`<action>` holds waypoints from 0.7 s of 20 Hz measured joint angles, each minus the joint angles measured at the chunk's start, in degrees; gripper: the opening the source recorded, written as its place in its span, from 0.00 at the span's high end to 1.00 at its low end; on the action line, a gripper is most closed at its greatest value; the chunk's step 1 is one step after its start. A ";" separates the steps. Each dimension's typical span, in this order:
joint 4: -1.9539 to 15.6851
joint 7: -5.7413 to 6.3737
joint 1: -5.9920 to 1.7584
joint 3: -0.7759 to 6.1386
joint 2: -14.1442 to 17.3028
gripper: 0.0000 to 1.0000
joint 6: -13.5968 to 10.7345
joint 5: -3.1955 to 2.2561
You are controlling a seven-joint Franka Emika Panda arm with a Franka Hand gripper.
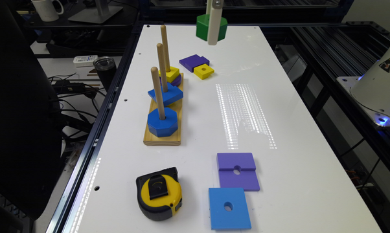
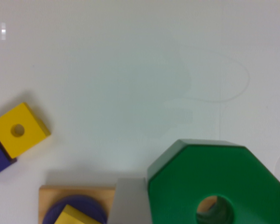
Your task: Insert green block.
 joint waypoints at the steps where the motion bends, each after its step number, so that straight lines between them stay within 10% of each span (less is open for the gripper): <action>1: 0.62 0.26 0.00 0.29 0.57 1.00 0.00 0.00; 14: 8.23 4.03 0.05 3.92 7.52 1.00 -0.03 -0.44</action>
